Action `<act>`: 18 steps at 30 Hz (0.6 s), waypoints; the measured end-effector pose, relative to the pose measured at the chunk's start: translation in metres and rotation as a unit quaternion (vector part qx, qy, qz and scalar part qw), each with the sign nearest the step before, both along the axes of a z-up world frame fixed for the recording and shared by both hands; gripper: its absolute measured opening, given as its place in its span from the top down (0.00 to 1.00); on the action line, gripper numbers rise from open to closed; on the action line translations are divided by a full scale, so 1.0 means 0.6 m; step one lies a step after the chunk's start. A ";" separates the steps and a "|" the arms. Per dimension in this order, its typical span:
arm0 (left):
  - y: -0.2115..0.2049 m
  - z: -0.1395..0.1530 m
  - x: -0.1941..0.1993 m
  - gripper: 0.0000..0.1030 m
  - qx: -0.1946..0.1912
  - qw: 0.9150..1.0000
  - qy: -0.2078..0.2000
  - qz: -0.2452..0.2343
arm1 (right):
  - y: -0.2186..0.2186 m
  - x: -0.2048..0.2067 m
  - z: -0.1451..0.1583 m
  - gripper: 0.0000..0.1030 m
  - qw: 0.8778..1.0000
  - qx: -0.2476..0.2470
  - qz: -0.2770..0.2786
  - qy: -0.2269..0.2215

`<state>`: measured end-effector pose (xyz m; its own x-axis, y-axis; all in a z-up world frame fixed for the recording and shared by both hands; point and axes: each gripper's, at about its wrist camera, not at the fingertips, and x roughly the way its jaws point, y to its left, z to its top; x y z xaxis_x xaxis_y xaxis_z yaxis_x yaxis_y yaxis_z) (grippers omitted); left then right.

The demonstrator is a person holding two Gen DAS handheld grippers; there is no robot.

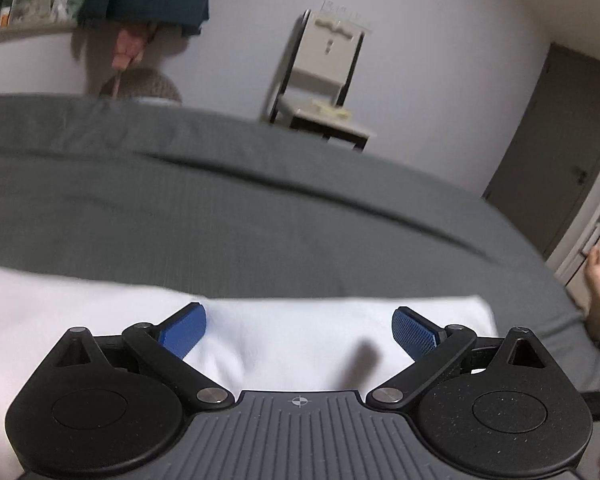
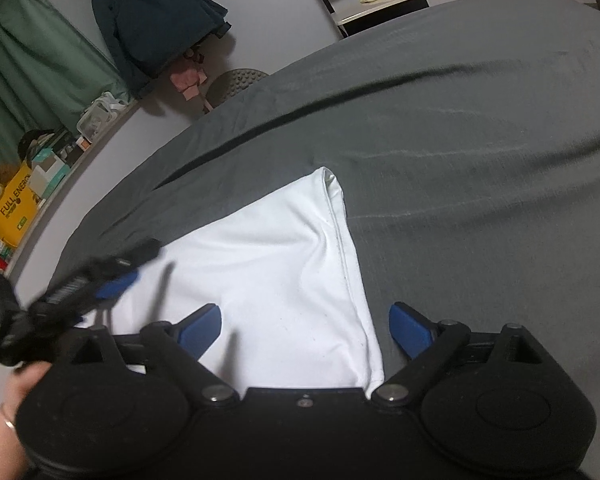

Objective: Fold clothes

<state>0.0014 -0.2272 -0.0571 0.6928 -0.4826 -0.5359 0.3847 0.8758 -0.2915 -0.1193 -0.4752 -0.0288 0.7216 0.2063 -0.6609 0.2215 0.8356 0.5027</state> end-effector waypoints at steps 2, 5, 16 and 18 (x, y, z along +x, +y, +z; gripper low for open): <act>-0.008 -0.004 -0.010 0.03 0.018 1.000 -0.015 -0.007 | 0.001 0.001 -0.001 0.08 1.000 -0.002 0.002 0.000; 0.008 0.006 -0.033 0.03 -0.007 1.000 0.000 -0.009 | 0.001 -0.001 -0.001 0.08 1.000 -0.005 0.003 -0.001; 0.040 0.008 -0.172 0.02 -0.013 0.997 0.068 -0.018 | -0.008 -0.005 -0.002 0.08 1.000 0.019 -0.009 -0.002; 0.043 0.010 -0.186 0.02 -0.020 0.996 0.083 -0.021 | -0.007 -0.008 -0.002 0.08 1.000 0.018 -0.008 0.000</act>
